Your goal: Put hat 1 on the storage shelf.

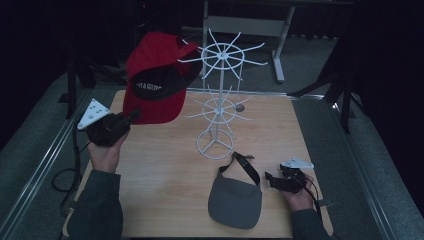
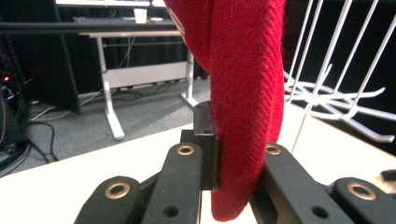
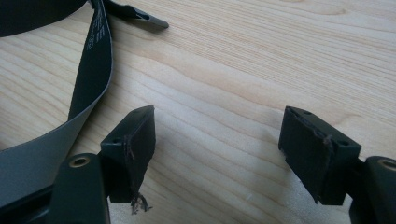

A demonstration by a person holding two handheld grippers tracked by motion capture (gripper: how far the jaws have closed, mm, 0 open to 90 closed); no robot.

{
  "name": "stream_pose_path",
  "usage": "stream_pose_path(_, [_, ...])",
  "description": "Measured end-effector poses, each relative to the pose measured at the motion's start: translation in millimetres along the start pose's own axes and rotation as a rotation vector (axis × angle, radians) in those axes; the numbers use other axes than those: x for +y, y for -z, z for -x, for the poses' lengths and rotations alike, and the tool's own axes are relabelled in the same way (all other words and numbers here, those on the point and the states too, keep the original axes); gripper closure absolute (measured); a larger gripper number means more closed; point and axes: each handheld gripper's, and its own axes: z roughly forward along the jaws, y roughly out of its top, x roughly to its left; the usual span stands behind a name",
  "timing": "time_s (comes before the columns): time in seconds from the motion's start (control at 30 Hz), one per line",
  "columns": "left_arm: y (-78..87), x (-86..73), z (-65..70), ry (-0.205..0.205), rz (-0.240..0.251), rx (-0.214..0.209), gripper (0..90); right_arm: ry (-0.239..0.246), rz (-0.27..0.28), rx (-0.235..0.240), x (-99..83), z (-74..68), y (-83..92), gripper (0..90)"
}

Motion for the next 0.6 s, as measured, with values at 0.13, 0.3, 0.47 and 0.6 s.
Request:
stream_pose_path(0.13, [-3.1, -10.1, 3.5, -0.021, -0.034, 0.008, 85.5, 0.001, 0.0, 0.0, 0.0, 0.1, 0.1, 27.2])
stream_pose_path(0.3, [-8.7, -23.5, 5.8, -0.027, -0.088, -0.005, 85.2, -0.001, 0.0, 0.0, 0.0, -0.1, 0.0, 27.2])
stream_pose_path(0.47, [-11.1, -28.0, 6.9, -0.02, -0.095, -0.022, 83.0, 0.002, 0.001, 0.0, 0.0, 0.1, -0.1, 27.2])
stream_pose_path(0.6, [-9.8, -27.0, 7.0, -0.027, -0.1, -0.038, 75.1, 0.002, 0.001, 0.001, 0.0, 0.2, -0.1, 27.2])
